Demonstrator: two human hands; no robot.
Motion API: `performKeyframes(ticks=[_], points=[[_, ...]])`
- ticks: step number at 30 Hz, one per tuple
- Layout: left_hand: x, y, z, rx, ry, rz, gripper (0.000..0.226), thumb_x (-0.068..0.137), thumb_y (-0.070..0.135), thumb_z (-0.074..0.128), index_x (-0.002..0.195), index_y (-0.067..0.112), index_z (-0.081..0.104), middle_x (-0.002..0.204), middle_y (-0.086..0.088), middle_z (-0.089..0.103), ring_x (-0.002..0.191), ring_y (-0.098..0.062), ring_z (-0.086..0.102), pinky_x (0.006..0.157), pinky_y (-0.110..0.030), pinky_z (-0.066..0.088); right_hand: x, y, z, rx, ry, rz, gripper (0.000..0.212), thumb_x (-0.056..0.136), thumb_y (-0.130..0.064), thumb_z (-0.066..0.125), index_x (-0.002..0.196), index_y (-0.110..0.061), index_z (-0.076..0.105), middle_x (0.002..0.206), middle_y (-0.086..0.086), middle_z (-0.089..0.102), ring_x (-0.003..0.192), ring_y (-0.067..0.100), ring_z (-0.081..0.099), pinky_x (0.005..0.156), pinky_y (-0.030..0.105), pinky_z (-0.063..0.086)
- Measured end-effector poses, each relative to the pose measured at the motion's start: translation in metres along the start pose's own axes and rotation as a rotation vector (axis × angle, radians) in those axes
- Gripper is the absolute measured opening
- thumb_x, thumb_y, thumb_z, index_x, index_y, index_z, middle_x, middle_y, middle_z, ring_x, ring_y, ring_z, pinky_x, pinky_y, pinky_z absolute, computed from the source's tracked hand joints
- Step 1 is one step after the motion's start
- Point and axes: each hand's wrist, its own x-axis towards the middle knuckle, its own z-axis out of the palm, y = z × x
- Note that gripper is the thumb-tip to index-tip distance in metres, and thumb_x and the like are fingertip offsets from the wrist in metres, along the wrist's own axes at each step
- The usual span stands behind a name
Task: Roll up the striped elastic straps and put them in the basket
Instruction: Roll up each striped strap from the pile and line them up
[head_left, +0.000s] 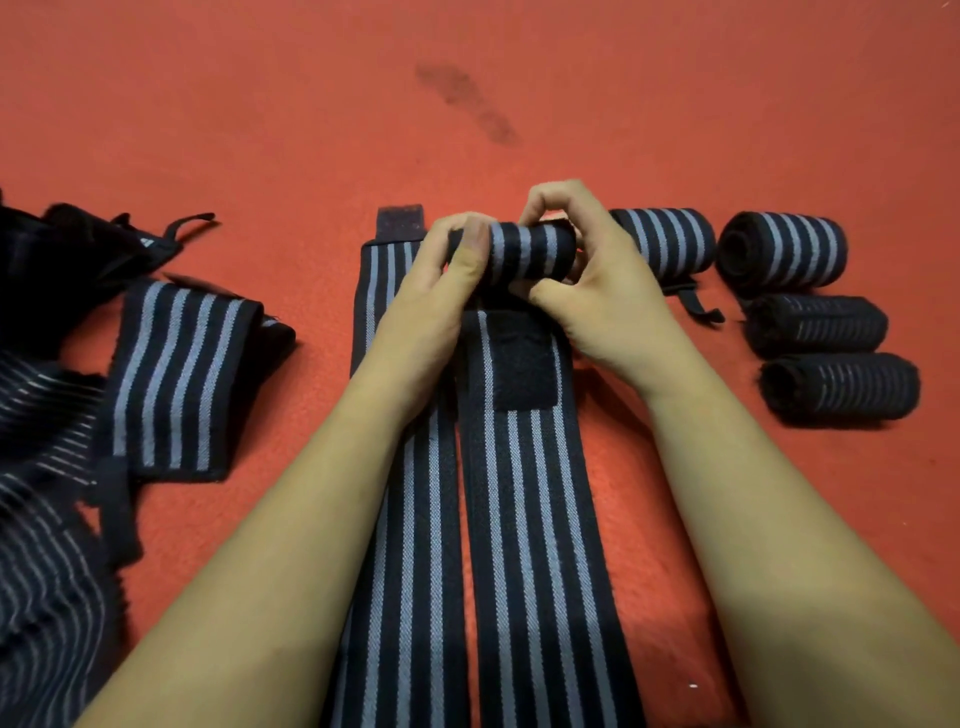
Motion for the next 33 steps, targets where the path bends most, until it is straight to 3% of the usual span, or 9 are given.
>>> performKeyframes(ticks=[3, 7, 9, 12, 16, 22, 27, 31, 33], points=[[0.000, -0.005, 0.000, 0.046, 0.030, -0.014, 0.022, 0.100, 0.051, 0.050, 0.095, 0.031, 0.059, 0.088, 0.013, 0.064, 0.083, 0.006, 0.060, 0.076, -0.011, 0.045, -0.002, 0.002, 0.006, -0.016, -0.025, 0.033, 0.053, 0.072, 0.014, 0.051, 0.098, -0.031, 0.043, 0.074, 0.003, 0.043, 0.064, 0.015, 0.040, 0.056, 0.035, 0.034], [0.003, -0.008, -0.004, -0.159, -0.015, 0.004, 0.010, 0.095, 0.032, 0.062, 0.105, 0.029, 0.063, 0.109, -0.012, 0.067, 0.102, -0.025, 0.064, 0.094, -0.045, 0.053, -0.003, -0.002, 0.010, 0.197, -0.019, 0.104, 0.034, 0.079, -0.002, 0.057, 0.100, -0.027, 0.047, 0.082, 0.007, 0.048, 0.074, 0.020, 0.046, 0.068, 0.040, 0.041], [0.004, -0.010, -0.006, -0.268, -0.025, 0.017, 0.017, 0.095, 0.018, 0.061, 0.112, 0.024, 0.060, 0.107, -0.013, 0.064, 0.098, -0.024, 0.064, 0.088, -0.040, 0.054, -0.002, -0.003, 0.012, 0.297, 0.013, 0.172, 0.026, 0.089, -0.020, 0.063, 0.111, -0.026, 0.050, 0.098, 0.011, 0.059, 0.089, 0.021, 0.059, 0.084, 0.040, 0.050], [0.006, -0.014, -0.008, -0.286, -0.016, 0.045, 0.033, 0.096, 0.006, 0.058, 0.124, 0.023, 0.054, 0.117, -0.011, 0.063, 0.104, -0.024, 0.064, 0.094, -0.039, 0.053, -0.003, -0.004, 0.016, 0.140, 0.006, 0.228, 0.042, 0.101, -0.037, 0.055, 0.139, -0.028, 0.040, 0.129, -0.001, 0.060, 0.114, 0.006, 0.061, 0.100, 0.027, 0.049], [0.009, -0.019, -0.008, -0.248, 0.000, 0.022, 0.058, 0.093, 0.009, 0.058, 0.147, 0.015, 0.036, 0.140, -0.016, 0.057, 0.127, -0.030, 0.058, 0.111, -0.050, 0.043, -0.004, -0.003, 0.015, 0.138, -0.017, 0.215, 0.062, 0.103, -0.028, 0.054, 0.155, -0.024, 0.020, 0.137, -0.007, 0.055, 0.124, 0.002, 0.055, 0.106, 0.019, 0.043], [0.008, -0.021, -0.010, -0.115, -0.040, 0.096, 0.053, 0.096, -0.004, 0.053, 0.144, 0.006, 0.032, 0.139, -0.020, 0.054, 0.127, -0.030, 0.057, 0.111, -0.046, 0.043, -0.003, 0.002, 0.008, 0.076, -0.036, 0.083, 0.062, 0.096, -0.005, 0.058, 0.149, -0.014, 0.028, 0.133, 0.010, 0.056, 0.120, 0.020, 0.060, 0.108, 0.036, 0.047], [0.007, -0.018, -0.010, 0.028, -0.068, 0.130, 0.056, 0.098, 0.006, 0.057, 0.145, 0.027, 0.035, 0.129, 0.000, 0.064, 0.119, -0.021, 0.062, 0.100, -0.036, 0.052, -0.002, 0.003, 0.004, 0.141, 0.018, 0.036, 0.057, 0.087, 0.004, 0.057, 0.136, -0.017, 0.038, 0.130, 0.016, 0.053, 0.118, 0.035, 0.057, 0.106, 0.056, 0.044], [0.009, -0.012, -0.004, -0.223, -0.081, 0.003, 0.036, 0.101, 0.021, 0.053, 0.135, 0.025, 0.044, 0.118, 0.002, 0.070, 0.114, -0.019, 0.066, 0.098, -0.039, 0.052, -0.002, 0.004, 0.004, 0.181, 0.007, 0.057, 0.057, 0.083, 0.007, 0.057, 0.130, -0.022, 0.041, 0.126, 0.020, 0.053, 0.112, 0.039, 0.058, 0.102, 0.060, 0.046], [0.008, -0.008, -0.001, -0.259, -0.031, -0.027, 0.031, 0.101, 0.042, 0.048, 0.125, 0.023, 0.051, 0.114, 0.000, 0.069, 0.112, -0.017, 0.065, 0.097, -0.038, 0.051, -0.002, 0.004, 0.004, 0.196, -0.027, 0.064, 0.057, 0.080, 0.009, 0.055, 0.123, -0.025, 0.041, 0.114, 0.022, 0.051, 0.095, 0.033, 0.056, 0.089, 0.057, 0.048]])
